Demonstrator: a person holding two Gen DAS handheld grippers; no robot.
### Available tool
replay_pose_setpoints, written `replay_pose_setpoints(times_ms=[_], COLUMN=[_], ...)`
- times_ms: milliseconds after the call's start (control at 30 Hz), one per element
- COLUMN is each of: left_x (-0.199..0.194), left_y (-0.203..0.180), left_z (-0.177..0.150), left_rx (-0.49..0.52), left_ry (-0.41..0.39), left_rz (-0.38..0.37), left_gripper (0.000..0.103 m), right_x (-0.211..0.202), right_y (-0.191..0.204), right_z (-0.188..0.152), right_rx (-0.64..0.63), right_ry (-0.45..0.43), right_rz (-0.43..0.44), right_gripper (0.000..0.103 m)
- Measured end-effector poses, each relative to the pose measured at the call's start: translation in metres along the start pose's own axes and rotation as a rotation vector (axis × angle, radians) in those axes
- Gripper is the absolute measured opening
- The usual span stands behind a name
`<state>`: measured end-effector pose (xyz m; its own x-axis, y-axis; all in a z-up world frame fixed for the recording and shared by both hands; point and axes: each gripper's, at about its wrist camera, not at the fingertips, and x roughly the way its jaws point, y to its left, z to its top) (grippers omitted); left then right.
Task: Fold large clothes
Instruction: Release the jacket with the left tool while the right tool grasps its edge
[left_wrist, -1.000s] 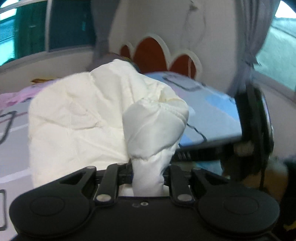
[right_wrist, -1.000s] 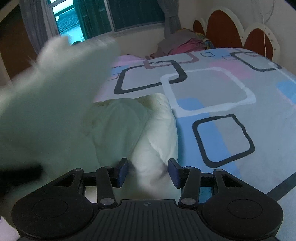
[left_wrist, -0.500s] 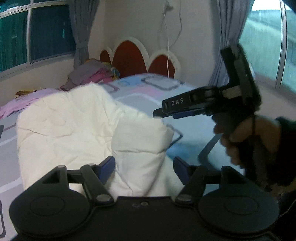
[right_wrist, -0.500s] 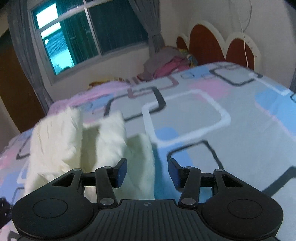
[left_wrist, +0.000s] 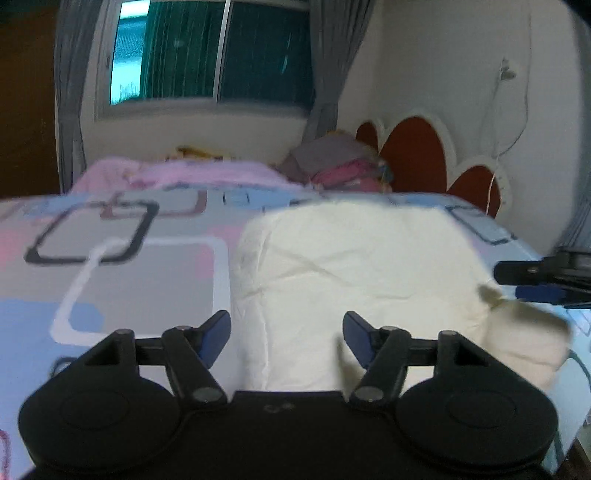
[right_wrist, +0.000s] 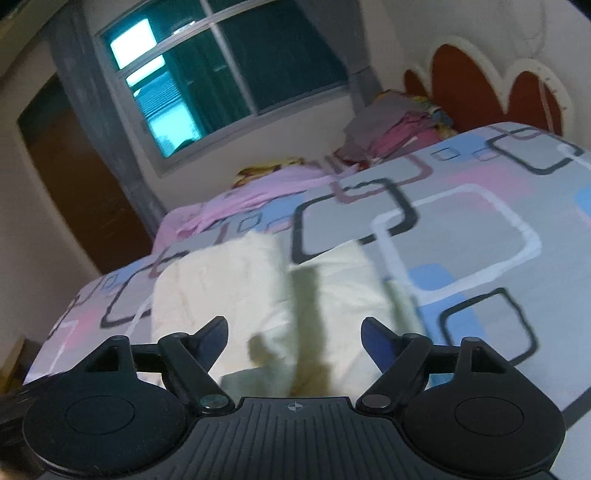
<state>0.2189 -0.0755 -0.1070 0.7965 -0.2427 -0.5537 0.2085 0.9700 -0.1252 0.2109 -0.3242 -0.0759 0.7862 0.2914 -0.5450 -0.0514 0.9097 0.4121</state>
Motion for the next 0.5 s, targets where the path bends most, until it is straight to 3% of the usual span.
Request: replay_pose_setpoints(times_ms=[100,167,267,367,500], left_x=[0.016,0.021,0.021,0.025,0.027], left_y=[-0.001,-0.008,-0.018,-0.028,-0.026], left_z=[-0.006,-0.008,-0.011,-0.007,0.002], left_rx=[0.002,0.025,0.051,0.086,0.088], left_ry=[0.037,0.034,0.040,0.045,0.012], left_rz=[-0.053,-0.077,-0.113,-0.140,-0.108], left_gripper=[0.048,0.048,0.048,0.048,0.054], right_x=[0.019,0.027,0.025,0.016,0.033], right_y=[0.001,-0.002,-0.010,-0.025,-0.059], right_z=[-0.011,-0.019,-0.030,-0.041,-0.058], right_rx=[-0.004,-0.007,-0.015,-0.006,0.058], right_ry=[0.064,0.103,0.112,0.081,0.123], right_rz=[-0.006,-0.002,-0.010,-0.057,-0.139], right_gripper=[0.070,0.031,0.012,0.009,0.008])
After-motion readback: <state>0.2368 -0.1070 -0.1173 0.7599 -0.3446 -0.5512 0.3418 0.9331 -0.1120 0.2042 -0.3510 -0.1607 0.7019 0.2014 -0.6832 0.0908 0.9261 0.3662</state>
